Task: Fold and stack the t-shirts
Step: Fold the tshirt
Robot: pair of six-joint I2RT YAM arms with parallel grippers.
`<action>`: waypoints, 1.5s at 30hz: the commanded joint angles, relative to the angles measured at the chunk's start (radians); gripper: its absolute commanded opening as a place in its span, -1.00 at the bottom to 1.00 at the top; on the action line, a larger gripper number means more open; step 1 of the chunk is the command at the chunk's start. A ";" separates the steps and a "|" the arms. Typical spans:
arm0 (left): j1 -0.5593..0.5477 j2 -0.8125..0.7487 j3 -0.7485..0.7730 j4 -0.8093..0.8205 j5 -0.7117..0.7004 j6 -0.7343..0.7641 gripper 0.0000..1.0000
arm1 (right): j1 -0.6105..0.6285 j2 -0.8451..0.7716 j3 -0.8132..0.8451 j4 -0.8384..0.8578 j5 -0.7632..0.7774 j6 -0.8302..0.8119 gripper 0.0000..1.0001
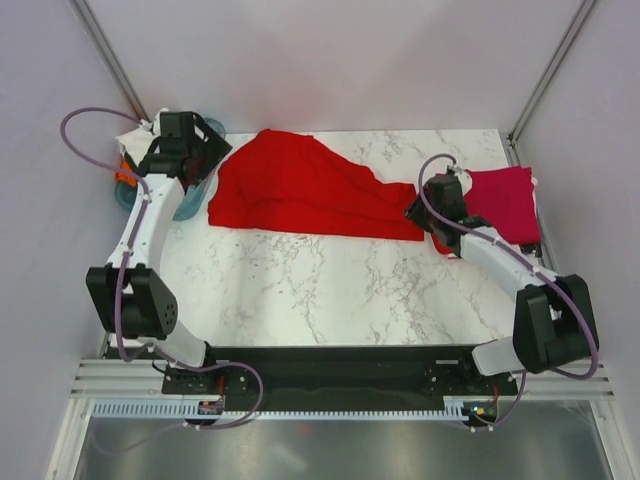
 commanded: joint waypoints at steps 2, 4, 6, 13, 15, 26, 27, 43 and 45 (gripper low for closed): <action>0.011 -0.139 -0.191 0.003 0.001 -0.082 0.77 | 0.058 -0.108 -0.206 0.128 0.091 0.143 -0.07; 0.011 -0.183 -0.303 0.015 -0.006 -0.116 0.71 | 0.082 -0.151 -0.265 0.195 0.131 0.189 -0.07; 0.011 -0.249 -0.383 0.060 -0.003 -0.157 0.68 | 0.115 -0.169 -0.320 0.214 0.210 0.229 -0.10; 0.011 -0.446 -0.719 0.235 -0.011 -0.248 0.55 | 0.157 -0.120 -0.415 0.289 0.361 0.449 -0.17; 0.011 -0.485 -0.768 0.271 -0.025 -0.285 0.53 | 0.161 -0.064 -0.397 0.294 0.376 0.478 -0.17; 0.011 -0.493 -0.833 0.308 -0.031 -0.316 0.51 | 0.174 0.153 -0.241 0.259 0.459 0.538 -0.15; 0.011 -0.496 -0.837 0.308 -0.037 -0.316 0.51 | 0.175 0.161 -0.234 0.254 0.465 0.539 -0.15; 0.011 -0.486 -0.869 0.311 -0.058 -0.334 0.49 | 0.194 0.149 -0.177 0.107 0.490 0.472 -1.00; 0.011 -0.484 -0.885 0.316 -0.055 -0.342 0.48 | 0.201 0.095 -0.187 0.059 0.488 0.457 -1.00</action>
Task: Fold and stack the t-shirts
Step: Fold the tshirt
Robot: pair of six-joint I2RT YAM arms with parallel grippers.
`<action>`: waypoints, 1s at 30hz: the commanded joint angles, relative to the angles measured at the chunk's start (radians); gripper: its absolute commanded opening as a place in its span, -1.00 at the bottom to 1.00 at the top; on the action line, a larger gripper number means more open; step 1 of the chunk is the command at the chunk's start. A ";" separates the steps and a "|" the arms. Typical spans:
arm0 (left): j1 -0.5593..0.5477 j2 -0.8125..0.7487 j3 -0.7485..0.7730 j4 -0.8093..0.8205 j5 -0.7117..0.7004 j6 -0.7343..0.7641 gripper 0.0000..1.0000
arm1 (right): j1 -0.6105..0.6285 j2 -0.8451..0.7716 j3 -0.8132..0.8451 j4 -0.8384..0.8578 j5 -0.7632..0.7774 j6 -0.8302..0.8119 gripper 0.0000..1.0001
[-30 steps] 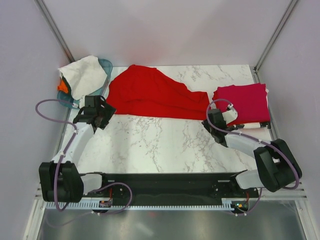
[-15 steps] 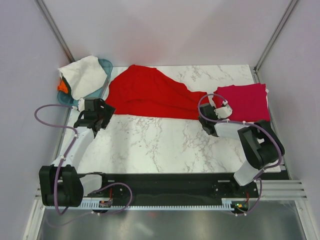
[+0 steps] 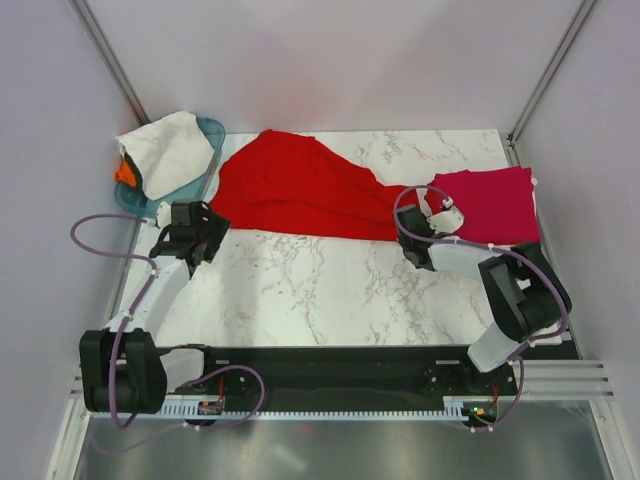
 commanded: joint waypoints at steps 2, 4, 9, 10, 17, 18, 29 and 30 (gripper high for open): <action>0.003 0.003 -0.035 0.054 -0.028 -0.051 0.47 | 0.021 -0.155 -0.027 -0.100 -0.003 -0.047 -1.00; 0.003 0.004 -0.056 0.072 -0.022 -0.054 0.46 | 0.021 -0.206 -0.087 -0.102 -0.052 -0.063 -1.00; 0.003 0.018 -0.108 0.126 -0.019 -0.054 0.42 | 0.021 -0.390 -0.241 -0.137 -0.106 -0.068 -1.00; 0.003 0.019 -0.116 0.133 -0.019 -0.053 0.42 | 0.021 -0.443 -0.262 -0.146 -0.107 -0.067 -1.00; 0.003 0.067 -0.191 0.261 -0.002 -0.056 0.29 | 0.019 -0.635 -0.397 -0.221 -0.161 -0.076 -1.00; 0.003 0.084 -0.196 0.296 -0.003 -0.051 0.29 | 0.019 -0.652 -0.418 -0.231 -0.170 -0.074 -1.00; 0.003 0.260 -0.205 0.566 0.017 -0.037 0.15 | 0.018 -0.765 -0.484 -0.268 -0.190 -0.077 -1.00; 0.002 0.279 -0.201 0.575 0.017 -0.039 0.12 | 0.019 -0.768 -0.483 -0.269 -0.189 -0.079 -1.00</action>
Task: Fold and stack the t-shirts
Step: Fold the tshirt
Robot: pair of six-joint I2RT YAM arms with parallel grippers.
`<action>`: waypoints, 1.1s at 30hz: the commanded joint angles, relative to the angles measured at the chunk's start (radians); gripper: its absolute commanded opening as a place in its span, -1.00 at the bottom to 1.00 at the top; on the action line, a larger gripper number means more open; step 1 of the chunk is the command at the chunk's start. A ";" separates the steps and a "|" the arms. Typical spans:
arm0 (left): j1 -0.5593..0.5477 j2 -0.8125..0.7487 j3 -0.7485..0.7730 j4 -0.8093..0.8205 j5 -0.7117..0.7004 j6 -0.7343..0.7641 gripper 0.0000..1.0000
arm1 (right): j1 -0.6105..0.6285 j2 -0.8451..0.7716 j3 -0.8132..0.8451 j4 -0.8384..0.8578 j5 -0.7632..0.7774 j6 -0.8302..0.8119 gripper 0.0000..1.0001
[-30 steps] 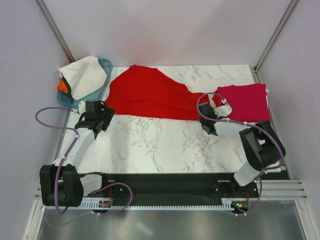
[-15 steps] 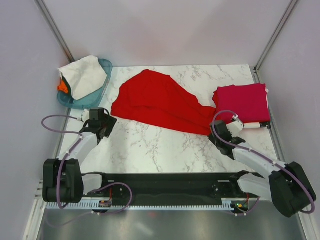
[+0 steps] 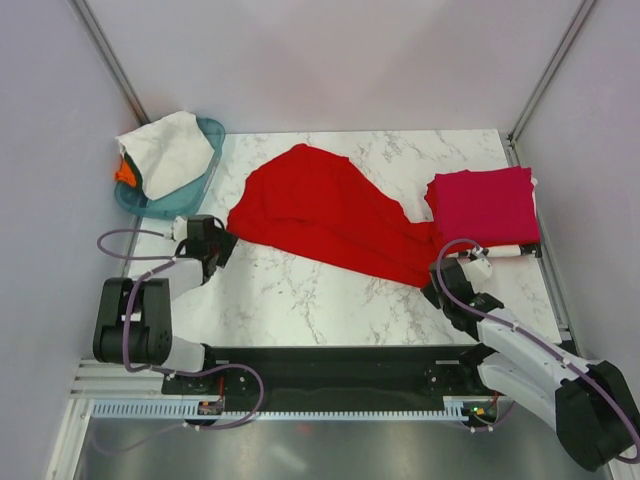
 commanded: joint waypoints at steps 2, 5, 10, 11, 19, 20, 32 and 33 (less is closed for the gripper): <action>0.003 0.090 0.021 0.134 -0.005 -0.016 0.04 | -0.002 -0.024 0.002 -0.037 0.007 -0.021 -1.00; 0.001 0.131 0.030 0.150 -0.009 -0.022 0.04 | -0.002 -0.034 0.005 -0.042 0.007 -0.023 -1.00; 0.003 0.168 0.052 0.150 -0.032 -0.025 0.02 | -0.002 -0.038 0.010 -0.049 0.009 -0.023 -1.00; 0.003 0.174 0.058 0.150 -0.038 -0.025 0.00 | -0.002 -0.036 0.010 -0.051 0.010 -0.023 -1.00; 0.003 0.256 0.113 0.139 -0.028 -0.012 -0.85 | -0.002 -0.041 0.019 -0.057 0.015 -0.023 -1.00; 0.003 0.247 0.115 0.124 -0.037 -0.013 -0.95 | -0.002 -0.044 0.021 -0.061 0.015 -0.023 -1.00; 0.003 -0.181 0.081 -0.309 -0.209 -0.104 -0.95 | -0.003 0.011 0.105 -0.069 0.046 -0.037 -1.00; 0.003 -0.247 0.087 -0.361 -0.212 -0.090 -0.95 | -0.002 0.027 0.135 -0.069 0.040 -0.043 -1.00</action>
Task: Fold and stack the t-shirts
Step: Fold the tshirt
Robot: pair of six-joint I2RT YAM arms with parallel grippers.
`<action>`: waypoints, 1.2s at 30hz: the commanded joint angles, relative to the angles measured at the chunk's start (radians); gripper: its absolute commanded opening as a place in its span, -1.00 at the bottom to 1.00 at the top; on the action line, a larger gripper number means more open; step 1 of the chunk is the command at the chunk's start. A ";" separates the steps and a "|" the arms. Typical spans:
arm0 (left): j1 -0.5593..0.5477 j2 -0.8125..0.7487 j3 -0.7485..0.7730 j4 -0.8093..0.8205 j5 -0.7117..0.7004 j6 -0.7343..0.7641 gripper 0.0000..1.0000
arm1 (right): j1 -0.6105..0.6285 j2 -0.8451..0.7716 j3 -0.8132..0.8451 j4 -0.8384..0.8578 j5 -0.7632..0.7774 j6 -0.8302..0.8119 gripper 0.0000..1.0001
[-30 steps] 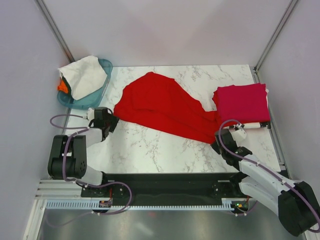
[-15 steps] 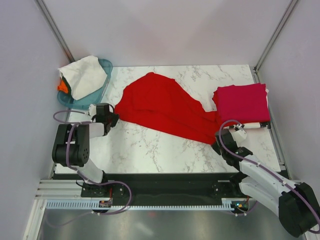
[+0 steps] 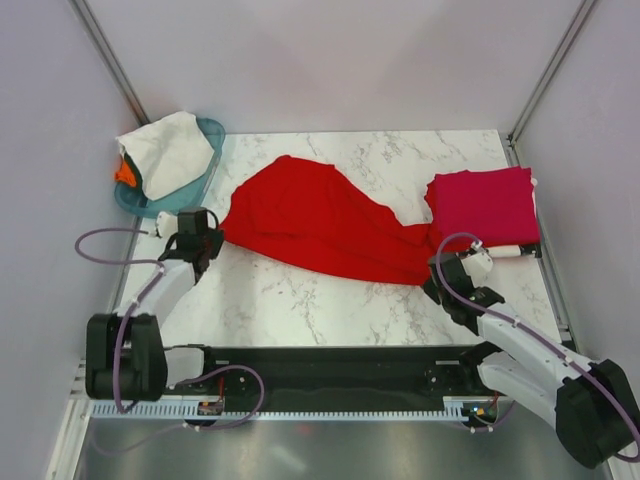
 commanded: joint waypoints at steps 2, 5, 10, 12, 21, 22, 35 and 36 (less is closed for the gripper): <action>0.003 -0.184 0.026 -0.218 -0.113 -0.012 -0.96 | -0.002 0.078 0.144 -0.004 0.028 -0.037 -1.00; 0.008 -0.288 0.086 -0.298 -0.162 0.037 -0.96 | -0.002 0.144 0.254 -0.005 0.032 -0.067 -1.00; 0.025 -0.324 0.283 -0.402 -0.213 0.150 -0.95 | -0.005 0.207 0.452 -0.034 0.038 -0.105 -1.00; 0.053 -0.313 0.362 -0.435 -0.205 0.191 -0.95 | -0.012 0.219 0.567 -0.049 0.040 -0.116 -1.00; 0.069 -0.313 0.891 -0.564 -0.150 0.328 -0.96 | -0.023 0.173 0.959 -0.099 0.046 -0.287 -1.00; 0.069 -0.315 0.957 -0.568 -0.150 0.334 -0.95 | -0.023 0.165 0.977 -0.099 0.049 -0.303 -1.00; 0.069 -0.178 1.066 -0.570 -0.122 0.264 -0.95 | -0.034 0.214 1.135 -0.103 0.163 -0.392 -1.00; 0.071 -0.162 1.065 -0.570 -0.119 0.253 -0.95 | -0.044 0.251 1.146 -0.102 0.163 -0.395 -1.00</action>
